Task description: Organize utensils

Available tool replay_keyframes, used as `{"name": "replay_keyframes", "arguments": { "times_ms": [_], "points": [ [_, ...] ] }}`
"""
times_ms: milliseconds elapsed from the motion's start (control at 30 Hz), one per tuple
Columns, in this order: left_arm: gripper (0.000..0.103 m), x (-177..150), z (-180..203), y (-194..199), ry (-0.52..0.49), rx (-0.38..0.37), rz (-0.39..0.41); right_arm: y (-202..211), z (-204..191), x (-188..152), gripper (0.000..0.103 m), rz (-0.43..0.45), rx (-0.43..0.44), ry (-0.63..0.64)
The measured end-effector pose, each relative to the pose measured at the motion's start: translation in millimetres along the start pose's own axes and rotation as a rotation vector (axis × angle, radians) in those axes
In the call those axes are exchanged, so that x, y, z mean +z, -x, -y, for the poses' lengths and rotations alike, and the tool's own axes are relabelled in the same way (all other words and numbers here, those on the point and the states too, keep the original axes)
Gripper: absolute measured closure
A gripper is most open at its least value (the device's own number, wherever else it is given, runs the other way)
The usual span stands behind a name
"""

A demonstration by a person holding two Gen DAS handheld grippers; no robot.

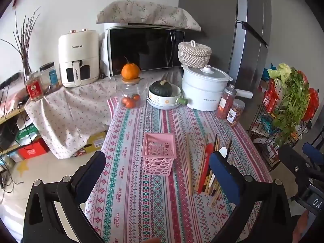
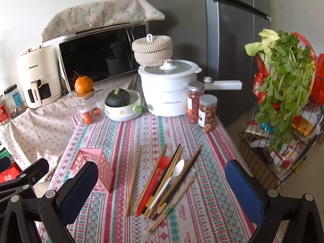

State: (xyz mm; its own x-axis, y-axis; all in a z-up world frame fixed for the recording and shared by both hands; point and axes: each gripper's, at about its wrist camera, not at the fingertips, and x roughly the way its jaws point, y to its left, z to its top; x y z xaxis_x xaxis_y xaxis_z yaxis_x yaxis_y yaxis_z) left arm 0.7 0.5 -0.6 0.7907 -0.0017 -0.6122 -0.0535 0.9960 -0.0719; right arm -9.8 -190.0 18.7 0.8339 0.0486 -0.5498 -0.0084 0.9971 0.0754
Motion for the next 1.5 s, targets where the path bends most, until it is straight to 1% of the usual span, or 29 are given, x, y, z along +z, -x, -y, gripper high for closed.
{"name": "replay_keyframes", "arguments": {
  "times_ms": [67,100,133,167,233,267,333,700,1033,1267,1500],
  "points": [
    [0.000,0.2,-1.6,0.0,-0.006,-0.005,0.003,-3.5,0.6,-1.6,0.000,-0.006,0.002,-0.001],
    [0.000,0.7,7.8,4.7,-0.045,0.018,0.022,-4.1,0.7,-2.0,0.000,-0.006,0.005,0.000],
    [0.000,0.9,9.3,5.8,-0.051,0.024,0.024,-4.3,0.3,-2.6,0.000,-0.004,0.008,0.003],
    [0.000,4.0,6.9,1.9,-0.045,0.029,0.010,-4.6,-0.8,-3.0,0.000,-0.002,0.009,0.006],
    [0.000,6.3,6.9,0.1,-0.047,0.037,0.006,-5.2,-2.6,-4.0,0.000,0.001,0.012,0.013],
    [0.000,-1.0,4.1,-0.7,-0.043,0.037,0.019,-5.6,-3.4,-3.9,0.000,0.001,0.014,0.015],
    [0.000,-1.3,5.0,1.2,-0.041,0.037,0.020,-6.6,-4.4,-4.4,0.000,0.000,0.017,0.019],
    [0.000,-2.3,7.6,1.7,-0.047,0.011,0.015,-10.5,-4.1,-4.9,0.000,-0.002,0.011,0.027],
    [0.000,-4.7,10.1,1.3,-0.052,0.036,0.016,-12.4,-3.3,-5.0,0.000,-0.009,0.020,0.023],
    [0.000,-2.9,9.7,1.5,-0.059,0.032,0.018,-13.0,-3.6,-5.3,0.000,-0.011,0.019,0.023],
    [0.000,-4.5,10.3,1.9,-0.061,0.033,0.018,-21.4,-1.7,-7.8,0.000,-0.037,0.032,0.011]
  ]
}}
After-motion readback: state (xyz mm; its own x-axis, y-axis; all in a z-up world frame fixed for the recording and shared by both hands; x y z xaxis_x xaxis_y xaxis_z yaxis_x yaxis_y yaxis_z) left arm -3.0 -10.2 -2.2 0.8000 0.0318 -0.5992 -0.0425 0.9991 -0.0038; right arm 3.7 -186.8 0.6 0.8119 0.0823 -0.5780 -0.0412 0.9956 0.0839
